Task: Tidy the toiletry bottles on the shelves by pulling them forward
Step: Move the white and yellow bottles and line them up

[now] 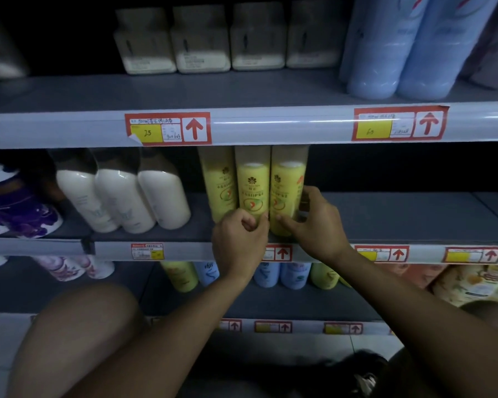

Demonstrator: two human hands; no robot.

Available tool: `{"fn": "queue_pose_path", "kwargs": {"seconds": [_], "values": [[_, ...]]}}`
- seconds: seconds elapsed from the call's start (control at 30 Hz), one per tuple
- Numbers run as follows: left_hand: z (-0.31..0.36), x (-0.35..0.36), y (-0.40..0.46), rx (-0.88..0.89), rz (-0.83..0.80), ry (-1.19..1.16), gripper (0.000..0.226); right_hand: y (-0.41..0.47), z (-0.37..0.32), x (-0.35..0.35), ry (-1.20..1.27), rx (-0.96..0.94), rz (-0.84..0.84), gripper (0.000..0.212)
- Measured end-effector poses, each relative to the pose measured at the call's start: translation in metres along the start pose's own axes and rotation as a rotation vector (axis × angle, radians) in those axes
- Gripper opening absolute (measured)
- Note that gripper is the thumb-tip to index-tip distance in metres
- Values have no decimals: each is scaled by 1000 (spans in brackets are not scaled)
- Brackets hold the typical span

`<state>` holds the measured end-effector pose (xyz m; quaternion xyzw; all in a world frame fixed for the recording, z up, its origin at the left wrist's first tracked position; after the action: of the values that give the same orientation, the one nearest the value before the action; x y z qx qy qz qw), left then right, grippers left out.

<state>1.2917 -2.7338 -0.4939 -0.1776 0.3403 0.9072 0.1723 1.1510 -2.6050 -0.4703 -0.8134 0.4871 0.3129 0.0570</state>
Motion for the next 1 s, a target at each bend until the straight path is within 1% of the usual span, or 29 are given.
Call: {"fn": "queue_pose_path", "kwargs": {"seconds": [0.17,0.37,0.7,1.0], "values": [[2,3,6,27,-45,62,51,5,1,2,-2,2,32,64],[0,5,16,6,-62,46,58,15,0,8,20,30,29,64],[-1,9,19,-27,-50,79,51,24,1,12,6,88,66,60],[-1,8,21,-58,-49,97,50,21,-2,12,4,88,68,60]]}}
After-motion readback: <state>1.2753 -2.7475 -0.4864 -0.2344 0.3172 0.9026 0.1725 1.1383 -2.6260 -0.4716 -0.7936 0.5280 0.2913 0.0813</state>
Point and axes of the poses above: each hand's wrist, its own y-axis towards the middle knuckle, its own x-axis out of the palm, z = x × y, the point moved 7 cm from there along y, towards the middle knuckle, and after that the axes turned 11 degrees about x, right-handed, at the moved point
